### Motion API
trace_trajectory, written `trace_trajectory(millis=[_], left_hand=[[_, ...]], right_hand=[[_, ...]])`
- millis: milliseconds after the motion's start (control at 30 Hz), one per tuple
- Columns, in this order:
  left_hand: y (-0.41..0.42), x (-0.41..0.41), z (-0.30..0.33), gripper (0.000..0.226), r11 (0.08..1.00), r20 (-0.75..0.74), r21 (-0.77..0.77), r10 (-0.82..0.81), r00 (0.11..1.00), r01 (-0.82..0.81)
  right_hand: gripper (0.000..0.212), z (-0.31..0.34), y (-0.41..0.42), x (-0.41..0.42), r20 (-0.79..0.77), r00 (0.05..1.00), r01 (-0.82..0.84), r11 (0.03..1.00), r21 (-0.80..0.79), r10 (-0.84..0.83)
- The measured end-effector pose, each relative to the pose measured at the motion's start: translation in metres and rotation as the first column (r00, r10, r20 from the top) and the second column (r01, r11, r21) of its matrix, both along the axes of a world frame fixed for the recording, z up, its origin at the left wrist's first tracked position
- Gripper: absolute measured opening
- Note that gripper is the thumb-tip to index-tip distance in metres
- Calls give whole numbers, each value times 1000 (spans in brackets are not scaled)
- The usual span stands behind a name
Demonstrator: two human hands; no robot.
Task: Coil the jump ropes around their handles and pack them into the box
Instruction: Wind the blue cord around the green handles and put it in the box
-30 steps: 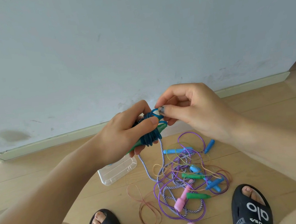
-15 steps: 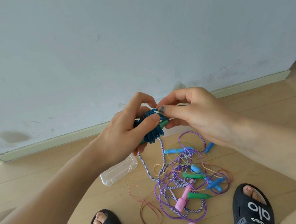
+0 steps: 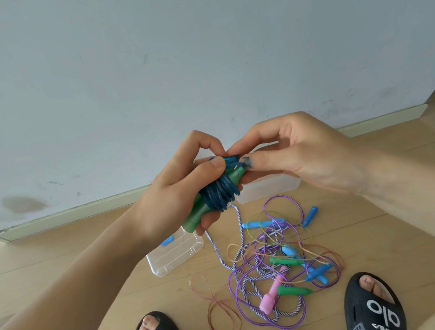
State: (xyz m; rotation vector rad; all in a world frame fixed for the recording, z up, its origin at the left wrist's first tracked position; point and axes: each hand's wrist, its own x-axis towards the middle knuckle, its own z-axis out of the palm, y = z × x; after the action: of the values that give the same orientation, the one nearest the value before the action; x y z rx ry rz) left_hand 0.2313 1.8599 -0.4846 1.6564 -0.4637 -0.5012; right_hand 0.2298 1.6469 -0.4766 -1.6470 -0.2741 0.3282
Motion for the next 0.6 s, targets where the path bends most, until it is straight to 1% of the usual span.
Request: trace_trajectory(millis=[100, 167, 233, 400, 500, 600], left_hand=[[2, 1, 1, 11, 999, -60, -23, -46, 997, 44], [2, 1, 1, 11, 998, -72, -31, -57, 996, 55], [2, 0, 2, 9, 998, -52, -29, -59, 997, 58], [-1, -1, 3, 11, 999, 13, 35, -25, 1000, 25], [-2, -2, 3, 4, 997, 56, 74, -10, 998, 6], [-3, -3, 5, 5, 994, 88, 110, 10, 996, -20]], right_hand=[[21, -1, 0, -2, 89, 996, 12, 998, -66, -6], [19, -4, 1, -4, 130, 991, 43, 998, -44, -37], [15, -6, 3, -6, 150, 987, 67, 998, -12, -64], [12, -11, 8, -9, 116, 987, 101, 993, 65, -108], [12, -11, 10, -9, 104, 987, 116, 990, 78, -124], [10, -11, 11, -8, 81, 988, 127, 989, 77, -133]])
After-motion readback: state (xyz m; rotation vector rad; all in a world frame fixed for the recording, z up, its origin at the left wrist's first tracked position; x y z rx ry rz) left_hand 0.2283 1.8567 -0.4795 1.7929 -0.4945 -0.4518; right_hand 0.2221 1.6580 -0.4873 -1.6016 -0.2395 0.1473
